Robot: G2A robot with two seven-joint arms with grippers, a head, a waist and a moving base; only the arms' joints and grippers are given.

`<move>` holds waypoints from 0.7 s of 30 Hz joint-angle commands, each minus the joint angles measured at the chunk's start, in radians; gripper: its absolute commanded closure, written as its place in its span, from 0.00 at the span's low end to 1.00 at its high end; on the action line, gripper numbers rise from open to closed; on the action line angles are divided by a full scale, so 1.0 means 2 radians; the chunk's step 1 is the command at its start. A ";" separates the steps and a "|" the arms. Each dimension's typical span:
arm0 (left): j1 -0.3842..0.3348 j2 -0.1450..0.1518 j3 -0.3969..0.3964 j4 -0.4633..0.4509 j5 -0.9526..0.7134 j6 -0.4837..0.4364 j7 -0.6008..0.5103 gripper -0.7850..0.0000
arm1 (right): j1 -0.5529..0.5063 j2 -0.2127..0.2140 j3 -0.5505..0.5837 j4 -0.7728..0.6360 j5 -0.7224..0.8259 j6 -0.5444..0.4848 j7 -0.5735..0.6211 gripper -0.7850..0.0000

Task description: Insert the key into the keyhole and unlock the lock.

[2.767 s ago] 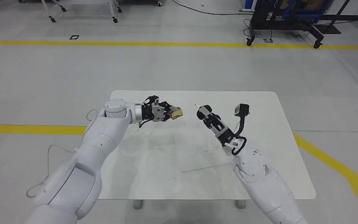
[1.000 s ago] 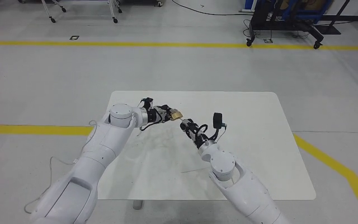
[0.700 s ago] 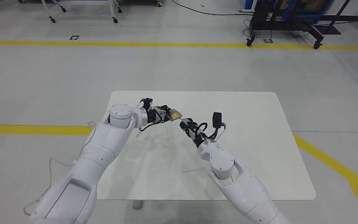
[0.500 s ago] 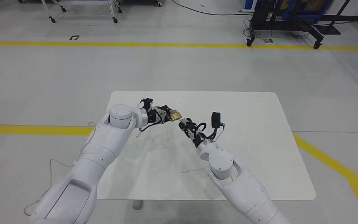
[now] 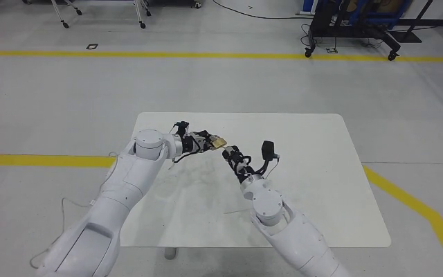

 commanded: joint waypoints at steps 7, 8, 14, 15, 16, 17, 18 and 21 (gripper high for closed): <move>0.002 -0.001 -0.004 -0.002 0.001 -0.001 0.001 1.00 | -0.002 -0.009 -0.011 0.007 -0.012 -0.008 -0.028 1.00; 0.003 -0.001 -0.005 -0.002 0.001 -0.001 0.002 1.00 | -0.002 -0.010 -0.012 0.008 -0.014 -0.009 -0.030 1.00; 0.005 -0.001 -0.007 -0.004 0.004 -0.001 0.003 1.00 | -0.006 -0.015 -0.017 0.010 -0.025 -0.015 -0.036 1.00; 0.005 -0.001 -0.008 -0.005 0.004 -0.001 0.003 1.00 | -0.007 -0.016 -0.018 0.011 -0.026 -0.015 -0.036 1.00; 0.005 -0.001 -0.008 -0.005 0.004 -0.001 0.003 1.00 | -0.007 -0.016 -0.019 0.011 -0.028 -0.016 -0.035 1.00; 0.006 -0.001 -0.009 -0.005 0.004 -0.001 0.004 1.00 | -0.007 -0.017 -0.019 0.012 -0.029 -0.015 -0.033 1.00; 0.006 -0.001 -0.009 -0.006 0.005 -0.001 0.004 1.00 | -0.007 -0.018 -0.019 0.013 -0.028 -0.016 -0.030 1.00; 0.007 -0.001 -0.010 -0.007 0.007 -0.002 0.004 1.00 | -0.007 -0.020 -0.018 0.015 -0.027 -0.018 -0.024 1.00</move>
